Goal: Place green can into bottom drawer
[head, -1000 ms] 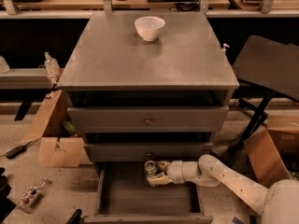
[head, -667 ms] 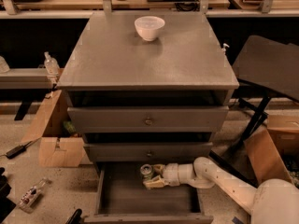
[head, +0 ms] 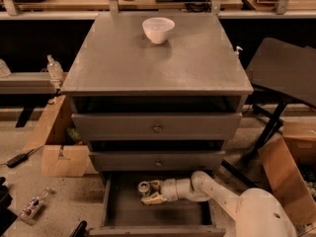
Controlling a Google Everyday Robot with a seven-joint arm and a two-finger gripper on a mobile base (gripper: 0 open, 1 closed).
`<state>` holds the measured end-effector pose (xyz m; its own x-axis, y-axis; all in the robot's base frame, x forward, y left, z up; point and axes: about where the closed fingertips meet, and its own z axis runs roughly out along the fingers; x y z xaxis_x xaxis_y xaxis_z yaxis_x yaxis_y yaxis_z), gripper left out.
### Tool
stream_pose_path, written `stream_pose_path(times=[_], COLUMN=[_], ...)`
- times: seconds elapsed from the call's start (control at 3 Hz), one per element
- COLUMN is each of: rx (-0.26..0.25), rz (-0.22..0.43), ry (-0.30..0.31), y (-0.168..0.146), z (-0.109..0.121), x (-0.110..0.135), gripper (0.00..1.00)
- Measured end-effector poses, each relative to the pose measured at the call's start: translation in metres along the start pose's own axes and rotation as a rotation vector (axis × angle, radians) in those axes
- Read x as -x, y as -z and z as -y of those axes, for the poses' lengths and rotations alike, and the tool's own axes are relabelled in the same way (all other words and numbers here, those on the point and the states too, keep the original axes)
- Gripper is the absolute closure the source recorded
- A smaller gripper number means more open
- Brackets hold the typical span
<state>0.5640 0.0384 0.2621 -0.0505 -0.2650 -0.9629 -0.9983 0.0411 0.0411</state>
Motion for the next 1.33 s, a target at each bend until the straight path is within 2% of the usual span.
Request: stream_pose_path(times=[0.33, 0.67, 1.0, 1.33], rx=[-0.005, -0.035, -0.029, -0.023], rz=[0.002, -0.025, -0.022, -0.020], ry=[-0.002, -0.032, -0.031, -0.032], y=[-0.018, -0.010, -0.013, -0.016], z=[-0.003, -0.007, -0.008, -0.009], x=[-0.022, -0.038, -0.037, -0.037], gripper=[1.00, 0.97, 0.73, 0.42])
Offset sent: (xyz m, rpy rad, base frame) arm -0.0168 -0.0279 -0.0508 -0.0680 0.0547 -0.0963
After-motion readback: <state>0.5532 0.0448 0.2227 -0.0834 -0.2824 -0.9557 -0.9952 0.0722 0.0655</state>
